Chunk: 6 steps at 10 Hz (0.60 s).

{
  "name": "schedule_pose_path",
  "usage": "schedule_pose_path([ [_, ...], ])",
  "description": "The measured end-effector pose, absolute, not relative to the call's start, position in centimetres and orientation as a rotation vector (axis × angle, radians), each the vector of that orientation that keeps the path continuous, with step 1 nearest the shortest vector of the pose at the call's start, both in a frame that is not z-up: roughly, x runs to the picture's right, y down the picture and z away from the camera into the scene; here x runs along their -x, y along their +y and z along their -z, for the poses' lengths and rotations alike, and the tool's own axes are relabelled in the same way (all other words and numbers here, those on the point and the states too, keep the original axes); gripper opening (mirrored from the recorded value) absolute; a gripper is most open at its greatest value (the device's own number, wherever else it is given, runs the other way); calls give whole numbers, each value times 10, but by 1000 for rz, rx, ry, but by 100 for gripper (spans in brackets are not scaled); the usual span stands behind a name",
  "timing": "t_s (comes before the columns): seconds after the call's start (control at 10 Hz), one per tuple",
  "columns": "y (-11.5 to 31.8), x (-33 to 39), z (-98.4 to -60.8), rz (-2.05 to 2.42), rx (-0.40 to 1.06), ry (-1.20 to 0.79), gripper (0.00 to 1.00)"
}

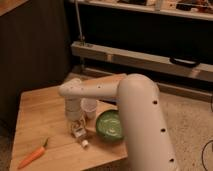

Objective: Place the bottle in the ceramic bowl

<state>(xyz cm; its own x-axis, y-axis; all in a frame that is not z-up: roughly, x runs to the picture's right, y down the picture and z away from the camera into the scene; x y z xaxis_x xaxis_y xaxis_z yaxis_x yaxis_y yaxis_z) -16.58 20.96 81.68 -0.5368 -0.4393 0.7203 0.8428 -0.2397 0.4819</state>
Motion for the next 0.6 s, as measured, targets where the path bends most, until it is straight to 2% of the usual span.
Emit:
schedule_pose_path([
  [0.3,173,159,-776,1896,538,-1080,0],
  [0.4,150,156,-748,1907,516,-1063,0],
  [0.6,127,152,-714,1918,485,-1053,0],
])
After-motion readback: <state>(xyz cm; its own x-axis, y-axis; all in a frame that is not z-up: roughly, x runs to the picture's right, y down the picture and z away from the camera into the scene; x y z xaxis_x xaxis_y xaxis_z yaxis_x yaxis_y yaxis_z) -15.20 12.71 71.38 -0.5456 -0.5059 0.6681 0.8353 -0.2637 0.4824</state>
